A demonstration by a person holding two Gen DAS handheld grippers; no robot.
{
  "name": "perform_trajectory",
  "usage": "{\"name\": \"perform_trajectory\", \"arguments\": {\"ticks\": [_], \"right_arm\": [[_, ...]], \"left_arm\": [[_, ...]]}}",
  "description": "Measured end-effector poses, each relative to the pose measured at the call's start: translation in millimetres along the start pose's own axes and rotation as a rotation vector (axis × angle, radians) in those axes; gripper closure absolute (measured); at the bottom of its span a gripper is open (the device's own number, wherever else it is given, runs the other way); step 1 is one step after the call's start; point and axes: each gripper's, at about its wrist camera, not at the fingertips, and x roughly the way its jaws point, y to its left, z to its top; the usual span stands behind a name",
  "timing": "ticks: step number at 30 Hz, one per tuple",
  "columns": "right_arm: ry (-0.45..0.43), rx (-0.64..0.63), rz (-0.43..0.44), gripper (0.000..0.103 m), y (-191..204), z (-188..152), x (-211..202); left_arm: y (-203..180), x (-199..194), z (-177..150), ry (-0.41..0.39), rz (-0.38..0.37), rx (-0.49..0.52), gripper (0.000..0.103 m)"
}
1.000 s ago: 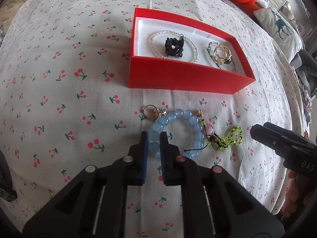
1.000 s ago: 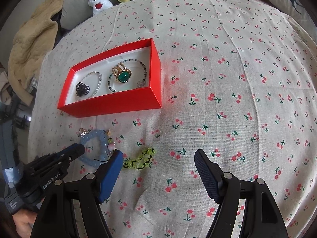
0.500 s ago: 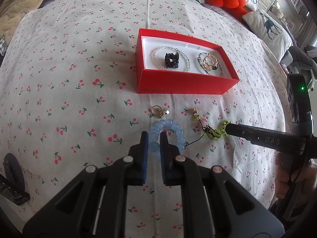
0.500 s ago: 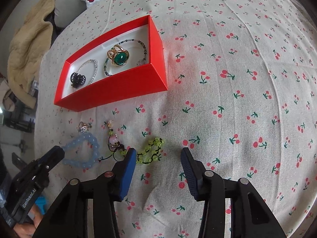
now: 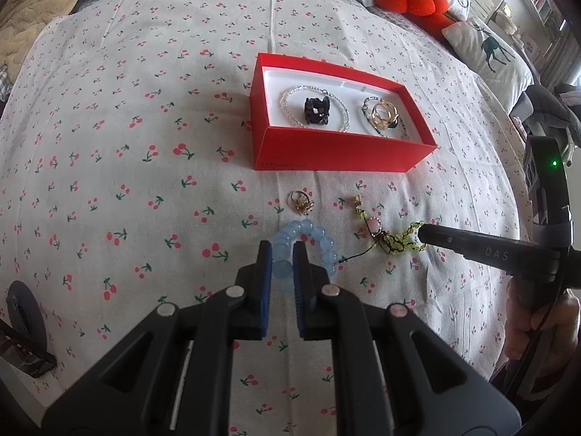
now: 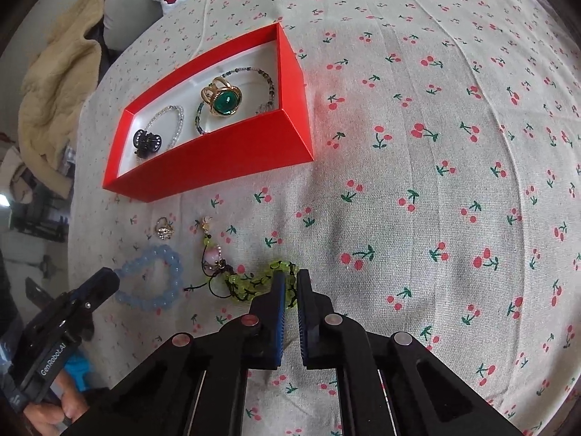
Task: Organize jewelry
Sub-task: 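Lift the blue bracelet and green keychain and carry both over the red box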
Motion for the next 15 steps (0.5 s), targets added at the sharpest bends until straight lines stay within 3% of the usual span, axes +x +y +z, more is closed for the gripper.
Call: {"name": "perform_trajectory", "arguments": {"ticks": [15], "right_arm": [[-0.178,-0.091,0.06,0.097,27.7,-0.6,-65.0]], "left_arm": [[-13.7,-32.0,11.5,-0.105,-0.085,0.014,0.09]]}}
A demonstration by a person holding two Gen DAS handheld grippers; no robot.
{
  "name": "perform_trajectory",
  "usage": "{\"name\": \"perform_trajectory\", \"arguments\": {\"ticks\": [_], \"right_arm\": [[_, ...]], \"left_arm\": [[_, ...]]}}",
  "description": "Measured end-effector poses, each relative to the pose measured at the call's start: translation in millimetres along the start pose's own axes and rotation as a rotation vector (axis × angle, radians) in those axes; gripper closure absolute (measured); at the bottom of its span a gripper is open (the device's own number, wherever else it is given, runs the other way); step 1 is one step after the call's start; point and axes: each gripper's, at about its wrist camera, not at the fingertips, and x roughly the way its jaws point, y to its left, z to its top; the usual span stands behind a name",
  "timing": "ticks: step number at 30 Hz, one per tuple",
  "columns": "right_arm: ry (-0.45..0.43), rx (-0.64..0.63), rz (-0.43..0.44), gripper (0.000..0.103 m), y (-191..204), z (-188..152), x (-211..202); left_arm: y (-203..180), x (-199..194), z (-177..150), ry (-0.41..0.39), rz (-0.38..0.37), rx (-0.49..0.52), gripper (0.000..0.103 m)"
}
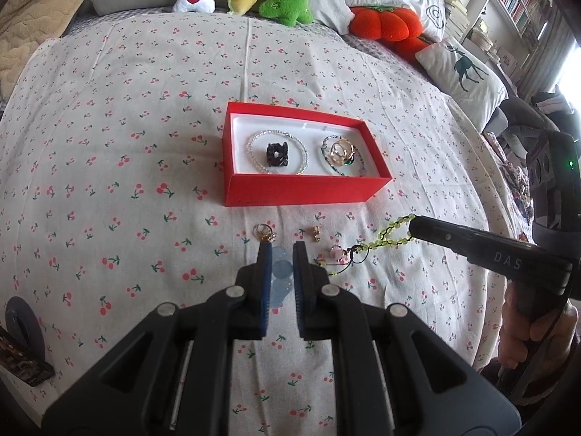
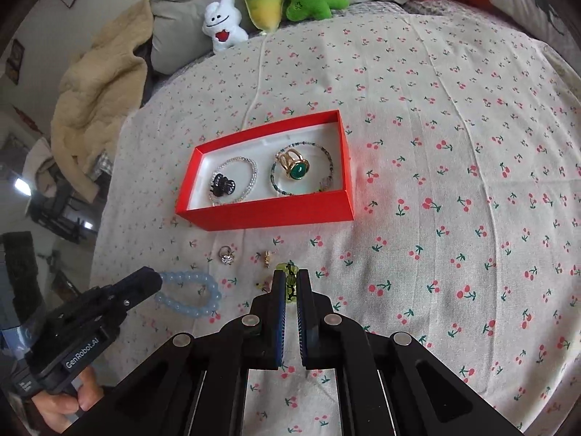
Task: Organize jewelry
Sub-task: 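Lift the blue bracelet and green keychain and carry both over the red box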
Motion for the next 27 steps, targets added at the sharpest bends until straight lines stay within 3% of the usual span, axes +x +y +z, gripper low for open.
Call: {"name": "perform_trajectory", "arguments": {"ticks": [10,20,27], "right_arm": [[-0.131,0.004,0.046,0.097,4.6,22.2,-29.9],[-0.235,0.015,0.082,0.097,-1.9,47.9,-44.2],[-0.281,0.021,0.096,0.097,-6.9,63.7,-41.4]], "left_arm": [[-21.9,-12.3,32.2,-0.106,-0.088,0.01,0.09],[-26.1,11.0,71.6,-0.164,-0.191,-0.012,0.09],[-4.6,42.7,82.4,-0.17,-0.147,-0.049,0.091]]}}
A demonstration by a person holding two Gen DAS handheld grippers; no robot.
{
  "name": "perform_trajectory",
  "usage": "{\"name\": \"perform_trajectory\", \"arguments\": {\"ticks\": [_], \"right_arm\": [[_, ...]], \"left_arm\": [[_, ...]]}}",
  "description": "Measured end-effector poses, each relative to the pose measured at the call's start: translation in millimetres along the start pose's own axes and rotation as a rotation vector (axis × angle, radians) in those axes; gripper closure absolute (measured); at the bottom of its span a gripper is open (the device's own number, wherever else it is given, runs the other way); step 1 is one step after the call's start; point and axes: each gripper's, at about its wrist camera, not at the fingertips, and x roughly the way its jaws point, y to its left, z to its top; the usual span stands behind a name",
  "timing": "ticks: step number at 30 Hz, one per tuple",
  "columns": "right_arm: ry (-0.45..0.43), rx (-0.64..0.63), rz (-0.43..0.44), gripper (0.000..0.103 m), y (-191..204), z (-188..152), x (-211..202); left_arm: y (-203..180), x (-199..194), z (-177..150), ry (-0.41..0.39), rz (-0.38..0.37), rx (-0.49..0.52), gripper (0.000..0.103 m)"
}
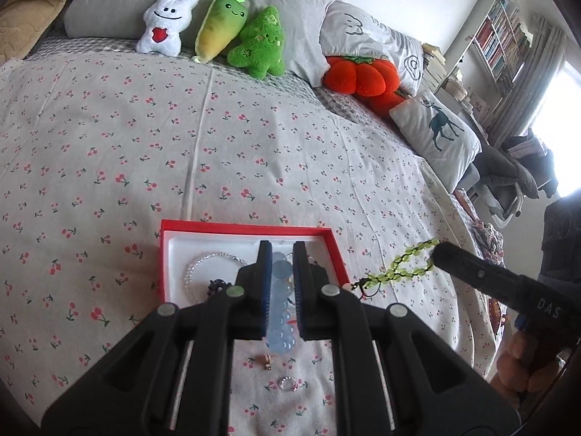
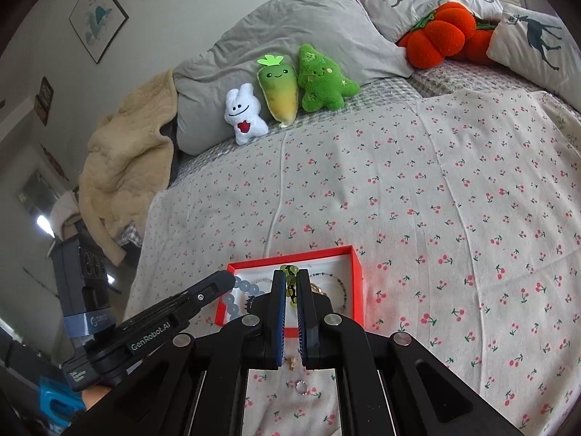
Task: Organize jewelry
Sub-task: 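Lift the blue bracelet and green keychain and carry both over the red box, then open the left tool to drop the bracelet while the right tool releases the keychain into the box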
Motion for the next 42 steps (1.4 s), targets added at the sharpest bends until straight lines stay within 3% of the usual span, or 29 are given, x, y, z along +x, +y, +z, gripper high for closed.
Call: {"name": "perform_trajectory", "arguments": {"ticks": [7,17,23,27,36,42], "right_arm": [[-0.004,-0.015,0.003,0.097,6.8,3.4,9.3],[0.019,-0.07,0.022,0.097,35.2,5.4,26.3],[0.04,-0.099,0.033,0.097,53.9,3.2,38.7],[0.058,-0.117,0.037,0.097,64.2,0.3,47.8],[0.102,-0.131,-0.031,0.097,63.8,-6.7,79.3],[0.122,-0.124,-0.085,0.097,47.0,-6.8,92.2]], "left_arm": [[25.3,16.8,6.0,0.0,0.078,-0.026,0.091],[26.7,18.3,7.2,-0.007,0.148,0.022,0.089],[26.0,-5.4,4.8,-0.007,0.241,0.057,0.072],[38.2,-21.1,-3.1,0.02,0.288,0.014,0.049],[57.0,-31.7,-31.8,0.133,0.37,-0.066,0.035],[54.1,-34.9,-44.5,0.155,0.408,-0.049,0.028]]}}
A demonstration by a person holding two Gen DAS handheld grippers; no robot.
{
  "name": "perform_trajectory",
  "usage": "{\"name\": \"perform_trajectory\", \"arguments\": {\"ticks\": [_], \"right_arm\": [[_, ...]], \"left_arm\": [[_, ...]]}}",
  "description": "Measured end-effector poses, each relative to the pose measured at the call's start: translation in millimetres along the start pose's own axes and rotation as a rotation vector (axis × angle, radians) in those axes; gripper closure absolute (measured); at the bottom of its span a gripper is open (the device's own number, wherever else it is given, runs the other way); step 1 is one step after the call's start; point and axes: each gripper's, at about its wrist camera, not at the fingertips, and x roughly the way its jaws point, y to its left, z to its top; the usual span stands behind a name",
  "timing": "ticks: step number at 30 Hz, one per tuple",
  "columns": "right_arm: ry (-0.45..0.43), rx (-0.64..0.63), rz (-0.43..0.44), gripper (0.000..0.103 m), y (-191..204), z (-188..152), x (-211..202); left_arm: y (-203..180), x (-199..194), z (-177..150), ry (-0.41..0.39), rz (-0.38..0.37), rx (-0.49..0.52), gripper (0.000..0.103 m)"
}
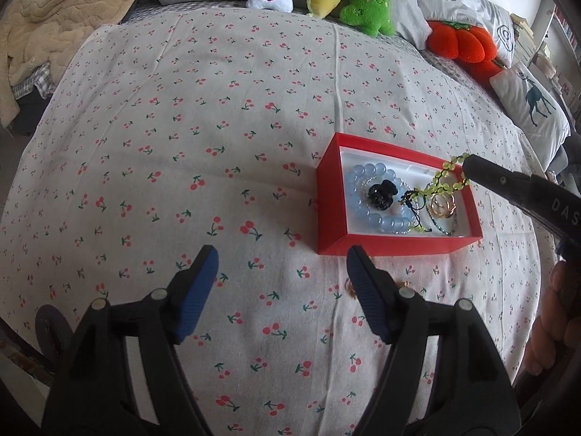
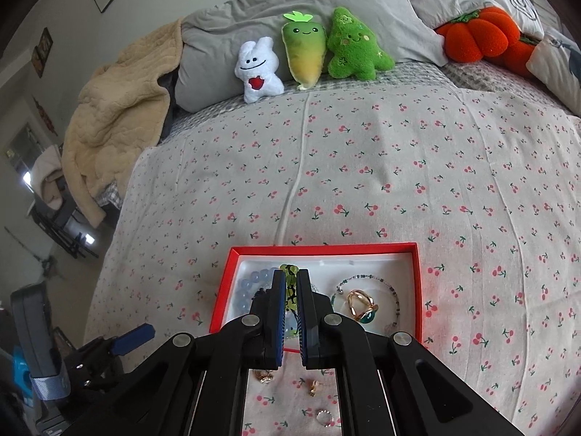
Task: Organize jewelry
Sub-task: 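Open the left tool to drop the bracelet while the right tool releases the keychain into the box, then withdraw both open tools from the box toward the loose rings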
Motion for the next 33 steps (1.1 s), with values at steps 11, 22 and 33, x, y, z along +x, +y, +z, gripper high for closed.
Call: {"name": "perform_trajectory", "arguments": {"ticks": [11,22,33], "right_arm": [[0.01,-0.02,-0.089,0.097,-14.2,-1.2,9.1],[0.027,0.023,-0.111,0.087,-22.0,-7.1,-10.1],[0.036,-0.073,-0.149,0.028,-24.6,-47.8,-47.2]], "left_arm": [[-10.3,-2.7,-11.2,0.001,0.036,0.07,0.022],[-9.0,-2.2,-16.4,0.032,0.033,0.07,0.02],[-13.6,-4.8,-29.1,0.041,0.007,0.109,0.02]]}}
